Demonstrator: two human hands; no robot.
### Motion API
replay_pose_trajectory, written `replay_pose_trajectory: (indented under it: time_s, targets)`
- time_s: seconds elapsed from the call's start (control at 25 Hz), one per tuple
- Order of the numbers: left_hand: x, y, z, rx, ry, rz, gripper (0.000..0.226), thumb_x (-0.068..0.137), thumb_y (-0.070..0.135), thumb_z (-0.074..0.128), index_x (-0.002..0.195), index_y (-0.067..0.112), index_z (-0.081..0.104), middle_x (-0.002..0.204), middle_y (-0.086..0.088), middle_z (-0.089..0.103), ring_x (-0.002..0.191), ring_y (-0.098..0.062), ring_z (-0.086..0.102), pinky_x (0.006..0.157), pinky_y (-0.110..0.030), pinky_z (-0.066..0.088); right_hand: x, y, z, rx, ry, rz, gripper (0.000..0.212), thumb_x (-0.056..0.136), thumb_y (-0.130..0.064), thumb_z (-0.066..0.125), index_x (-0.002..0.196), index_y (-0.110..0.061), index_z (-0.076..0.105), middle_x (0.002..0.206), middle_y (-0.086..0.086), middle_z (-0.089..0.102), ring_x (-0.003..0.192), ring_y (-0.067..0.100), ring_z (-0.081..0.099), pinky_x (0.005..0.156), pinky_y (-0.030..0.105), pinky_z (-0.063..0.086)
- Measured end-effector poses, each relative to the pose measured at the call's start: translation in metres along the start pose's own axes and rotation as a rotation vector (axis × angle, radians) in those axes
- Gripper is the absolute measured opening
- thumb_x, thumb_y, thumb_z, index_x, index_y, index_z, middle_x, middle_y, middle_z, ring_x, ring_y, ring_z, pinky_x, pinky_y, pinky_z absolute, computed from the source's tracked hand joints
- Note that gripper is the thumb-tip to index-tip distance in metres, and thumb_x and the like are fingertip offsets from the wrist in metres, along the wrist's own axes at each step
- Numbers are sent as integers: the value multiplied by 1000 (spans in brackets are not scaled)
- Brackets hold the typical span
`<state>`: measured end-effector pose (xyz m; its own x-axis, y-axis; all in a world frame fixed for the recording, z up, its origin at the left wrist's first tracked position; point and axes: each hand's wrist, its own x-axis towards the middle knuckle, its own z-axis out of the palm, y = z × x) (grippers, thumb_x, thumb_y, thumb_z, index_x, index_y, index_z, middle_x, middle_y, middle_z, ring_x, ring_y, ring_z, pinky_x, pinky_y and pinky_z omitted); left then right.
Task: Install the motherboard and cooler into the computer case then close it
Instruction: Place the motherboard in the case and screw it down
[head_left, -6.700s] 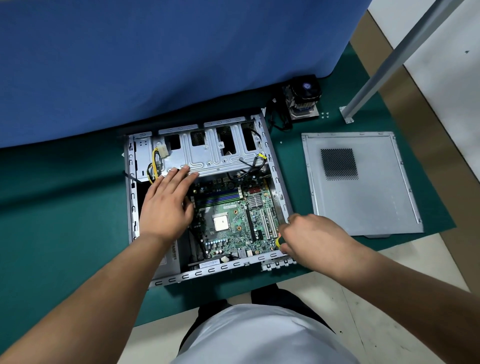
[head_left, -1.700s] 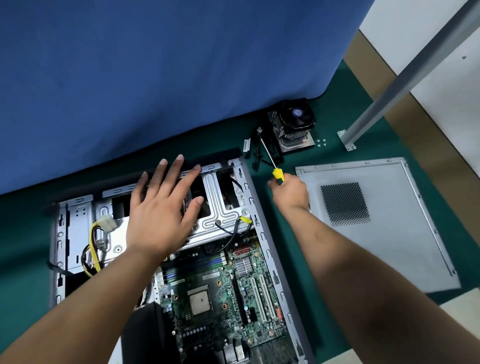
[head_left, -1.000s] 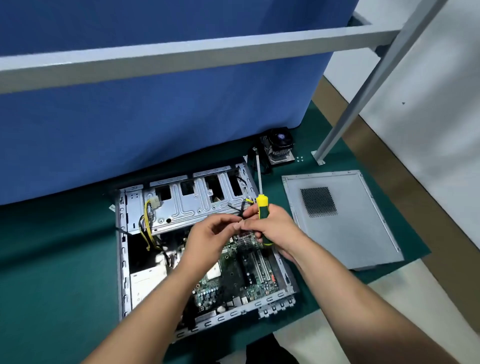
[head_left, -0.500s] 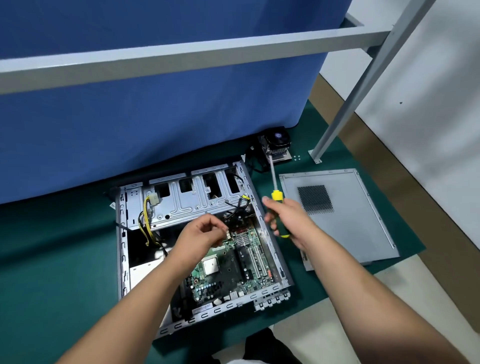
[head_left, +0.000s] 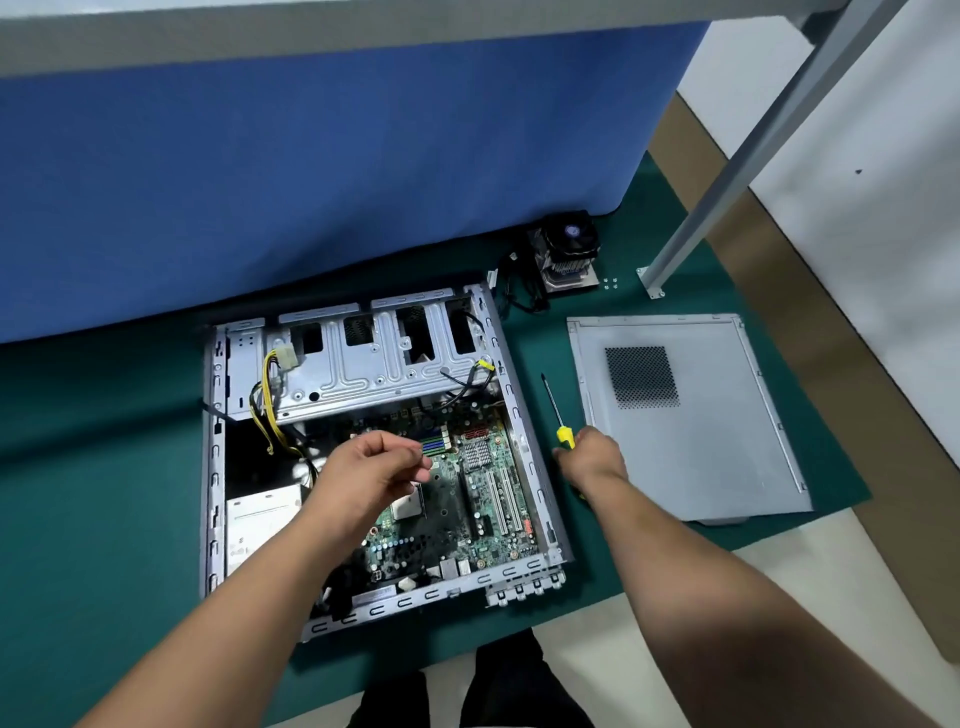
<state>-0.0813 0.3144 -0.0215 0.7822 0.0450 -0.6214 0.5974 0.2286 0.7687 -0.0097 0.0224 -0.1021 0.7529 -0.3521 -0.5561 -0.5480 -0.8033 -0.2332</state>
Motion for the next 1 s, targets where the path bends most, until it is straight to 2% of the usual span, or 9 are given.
replay_pose_trajectory:
  time_s: [0.16,0.32,0.44,0.56,0.6,0.68,0.8,0.92,1.0]
  targets:
    - [-1,-8,1,-13,-17,-33,7,99,3,61,99,2,68,93,-18,77,75,-18,74,60,-21,56,-2,-1,10,19,57,-32,34,93,-25,70,119,-8,55,118,14,64,107,35,64,89,42,56]
    - [-1,-11,5,-51,-14,-53,8,100,3,58,99,3,66,91,-17,76,73,-18,72,60,-22,55,-3,2,6,24,49,-48,36,92,-28,72,119,-9,57,119,14,63,108,33,63,92,41,54]
    - [-3,-9,7,-95,-33,-59,9,101,3,57,98,4,66,88,-16,75,71,-17,70,59,-22,54,-16,-7,-16,174,107,-112,35,93,-27,71,121,-10,61,122,13,62,109,31,62,97,39,51]
    - [-9,-4,11,-210,-69,-88,11,101,6,59,94,4,67,87,-16,74,67,-17,68,57,-23,54,-61,-28,-39,408,299,-386,9,94,-20,68,101,-25,67,108,-1,66,87,4,63,84,22,51]
    - [-11,-3,12,-241,-84,-98,12,101,8,59,93,5,67,86,-16,74,66,-16,68,57,-22,54,-83,-37,-42,442,285,-511,12,93,-21,69,94,-32,67,101,-9,66,84,2,63,78,14,48]
    - [-18,-3,14,-283,-113,-109,13,101,8,59,91,6,68,85,-15,73,64,-15,66,57,-22,53,-125,-56,-35,495,110,-702,13,91,-23,72,90,-36,70,94,-16,68,85,-1,66,72,7,47]
    - [-27,-4,9,-346,-153,-104,20,100,8,60,85,9,73,81,-13,70,63,-15,63,57,-22,52,-161,-80,-12,640,-120,-758,10,91,-18,73,94,-27,74,96,-9,73,83,4,73,75,16,55]
    - [-34,-4,-2,-407,-166,-77,28,99,8,60,79,13,78,77,-11,68,63,-15,60,58,-22,51,-169,-92,0,718,-164,-715,11,91,-11,75,96,-21,75,95,-1,75,85,13,76,85,36,60]
    - [-38,-5,-12,-404,-169,-58,28,99,8,60,79,14,78,76,-10,67,63,-14,59,58,-21,51,-176,-97,6,716,-172,-704,13,90,-14,76,97,-25,75,91,-3,77,88,15,76,89,40,60]
